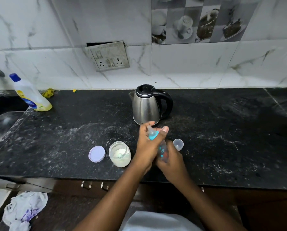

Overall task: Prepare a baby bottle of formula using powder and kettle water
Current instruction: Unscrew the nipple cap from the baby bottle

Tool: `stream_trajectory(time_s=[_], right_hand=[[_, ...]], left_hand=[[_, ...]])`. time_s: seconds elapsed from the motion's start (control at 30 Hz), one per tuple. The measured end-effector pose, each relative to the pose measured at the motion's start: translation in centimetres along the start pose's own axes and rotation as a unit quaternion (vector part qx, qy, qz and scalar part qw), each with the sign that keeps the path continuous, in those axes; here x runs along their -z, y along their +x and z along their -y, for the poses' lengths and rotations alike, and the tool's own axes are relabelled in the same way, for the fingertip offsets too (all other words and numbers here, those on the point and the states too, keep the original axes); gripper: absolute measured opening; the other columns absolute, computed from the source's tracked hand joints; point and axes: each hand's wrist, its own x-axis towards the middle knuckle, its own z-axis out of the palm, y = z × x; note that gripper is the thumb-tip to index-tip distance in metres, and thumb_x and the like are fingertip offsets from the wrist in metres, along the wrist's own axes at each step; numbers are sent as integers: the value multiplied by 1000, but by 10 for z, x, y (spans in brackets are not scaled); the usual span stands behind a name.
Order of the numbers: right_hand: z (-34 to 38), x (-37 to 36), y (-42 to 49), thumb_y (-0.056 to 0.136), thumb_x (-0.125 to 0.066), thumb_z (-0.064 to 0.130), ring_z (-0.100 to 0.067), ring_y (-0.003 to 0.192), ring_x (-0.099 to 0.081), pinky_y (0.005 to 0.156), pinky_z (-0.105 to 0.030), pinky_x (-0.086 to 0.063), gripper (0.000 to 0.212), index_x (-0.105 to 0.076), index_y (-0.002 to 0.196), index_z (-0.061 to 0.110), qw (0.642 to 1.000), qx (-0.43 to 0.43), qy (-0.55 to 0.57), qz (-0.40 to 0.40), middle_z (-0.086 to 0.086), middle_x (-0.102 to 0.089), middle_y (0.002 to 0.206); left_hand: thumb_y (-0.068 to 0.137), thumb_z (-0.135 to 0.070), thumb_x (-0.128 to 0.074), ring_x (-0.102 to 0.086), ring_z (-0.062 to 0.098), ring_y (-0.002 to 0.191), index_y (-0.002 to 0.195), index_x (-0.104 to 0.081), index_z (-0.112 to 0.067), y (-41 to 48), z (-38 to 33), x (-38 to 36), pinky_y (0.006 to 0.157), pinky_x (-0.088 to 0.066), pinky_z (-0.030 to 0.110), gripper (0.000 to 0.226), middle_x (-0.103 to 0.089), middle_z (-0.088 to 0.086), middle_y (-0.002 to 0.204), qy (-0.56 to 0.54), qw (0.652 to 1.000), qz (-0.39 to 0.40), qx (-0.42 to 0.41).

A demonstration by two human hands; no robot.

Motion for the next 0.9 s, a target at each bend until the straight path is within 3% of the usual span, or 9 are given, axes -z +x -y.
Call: stream_trajectory(time_s=[0.1, 0.17, 0.27, 0.37, 0.47, 0.53, 0.6, 0.7, 0.9], right_hand=[[0, 10, 2, 84, -84, 17, -8, 89, -73, 77, -33, -59, 43, -58, 109, 40, 999, -11, 44, -26, 10, -74, 101], [-1, 15, 0, 83, -87, 20, -6, 94, -72, 79, -28, -58, 46, -57, 111, 42, 999, 10, 45, -29, 18, -72, 104], [-3, 15, -3, 84, -87, 28, -3, 106, -66, 83, -23, -55, 48, -55, 117, 42, 999, 36, 18, -25, 27, -64, 111], [-7, 8, -5, 84, -87, 31, 0, 115, -52, 88, -22, -48, 51, -54, 122, 36, 995, 80, -43, -49, 26, -53, 115], [-16, 4, -5, 81, -88, 29, -4, 116, -54, 95, -26, -48, 53, -60, 126, 24, 990, 108, -58, -73, 14, -53, 120], [-19, 5, -5, 81, -87, 34, -6, 116, -57, 97, -22, -46, 54, -62, 128, 20, 991, 102, -47, -70, 9, -56, 122], [-21, 4, -5, 80, -83, 42, -4, 116, -58, 98, -20, -45, 56, -63, 127, 19, 992, 97, -41, -69, 10, -60, 122], [-36, -3, -2, 80, -85, 36, -5, 116, -60, 98, -27, -48, 52, -65, 125, 20, 995, 77, -37, -54, 12, -65, 123], [-68, -15, 11, 80, -88, 23, -9, 113, -64, 97, -41, -54, 49, -64, 122, 27, 998, 30, -64, -2, 15, -69, 120]], left_hand=[[88, -7, -75, -65, 6, 120, 144, -51, -31, -1, -5, 9, 94, -54, 22, 65, -66, 2, 137, -15, 991, 129, 14], [91, 7, -73, -68, 9, 118, 150, -46, -31, 2, -5, 17, 93, -56, 25, 75, -70, 5, 133, 34, 988, 147, -21], [78, -2, -90, -68, 5, 92, 143, -53, -25, 3, -7, 19, 83, -57, 23, 78, -70, -12, 96, 84, 990, 98, -56], [67, -23, -101, -65, 1, 74, 117, -66, -24, 0, -9, 14, 74, -57, 26, 61, -62, -19, 74, 86, 995, 6, -52], [74, -25, -97, -63, 2, 69, 98, -69, -13, 2, -13, 14, 69, -54, 22, 39, -66, -13, 75, 73, 994, -46, -69], [80, -25, -93, -60, 3, 68, 98, -71, -9, 4, -18, 18, 66, -51, 18, 32, -66, -10, 76, 49, 995, -58, -68], [77, -36, -93, -57, 7, 69, 107, -72, -5, 8, -23, 24, 67, -50, 21, 48, -67, -4, 83, 2, 997, -58, -51], [72, -42, -95, -56, 14, 71, 126, -65, 2, 6, -26, 34, 63, -50, 23, 75, -67, 6, 90, -73, 995, -66, -11], [69, -38, -86, -69, 17, 88, 127, -67, 1, 0, -21, 40, 66, -56, 21, 73, -78, 4, 97, -106, 992, -63, 32]])
